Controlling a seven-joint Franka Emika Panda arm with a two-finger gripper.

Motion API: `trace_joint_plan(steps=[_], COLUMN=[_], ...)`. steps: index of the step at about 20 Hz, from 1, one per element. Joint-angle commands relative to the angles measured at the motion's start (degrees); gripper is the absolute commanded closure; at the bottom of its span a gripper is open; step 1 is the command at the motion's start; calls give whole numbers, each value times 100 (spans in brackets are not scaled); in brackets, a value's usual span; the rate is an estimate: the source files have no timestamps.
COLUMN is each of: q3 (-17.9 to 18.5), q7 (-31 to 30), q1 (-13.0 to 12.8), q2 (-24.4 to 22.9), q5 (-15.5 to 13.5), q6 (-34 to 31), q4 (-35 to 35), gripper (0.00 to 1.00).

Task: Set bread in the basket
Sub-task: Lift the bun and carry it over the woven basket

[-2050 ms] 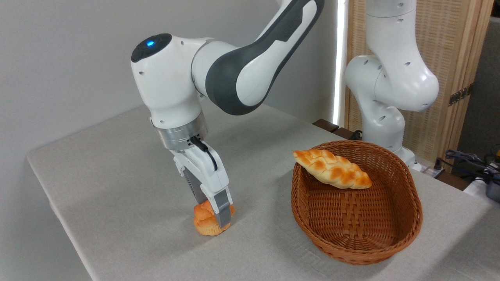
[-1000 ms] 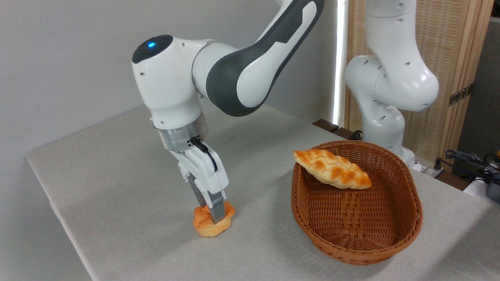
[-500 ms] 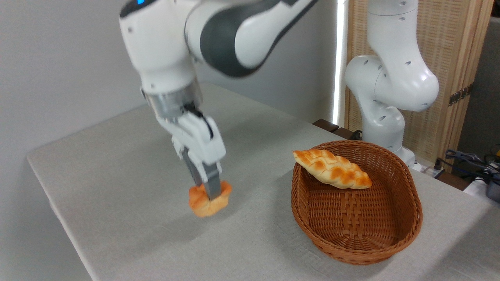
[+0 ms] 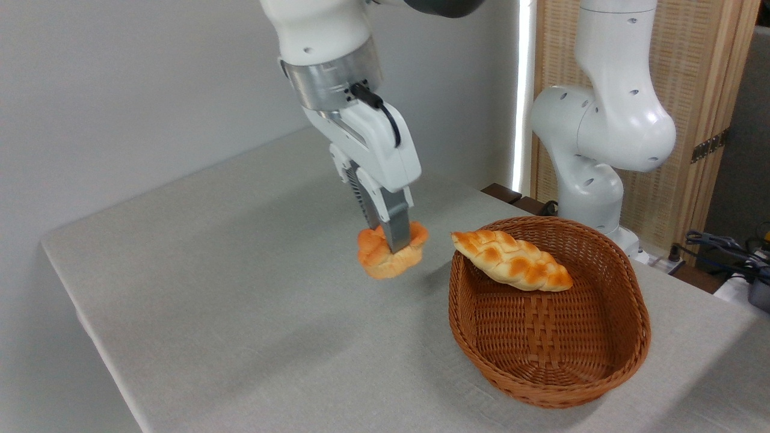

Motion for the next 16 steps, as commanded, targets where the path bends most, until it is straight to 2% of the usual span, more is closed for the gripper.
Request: trace_joint_plan(steps=[1, 2, 6, 8, 10, 12, 14, 16], q3=[705, 969, 1734, 1815, 1894, 1921, 2000, 2018], q7=[499, 675, 1457, 1669, 1687, 1687, 1687, 1678], q1=[-675, -870, -1108, -1100, -1187, -1188, -1197, -1197], q2=[-423, -573, -1083, -1101, -1075, -1031, -961, -900], q5=[428, 586, 764, 772, 772, 790, 790, 790], q6=[16, 52, 464, 526, 588, 623, 649, 676], q4=[-549, -733, -1507, -1701, -1833, -1965, -2018, -2114], gripper=[62, 62, 61, 61, 60, 55, 54, 37])
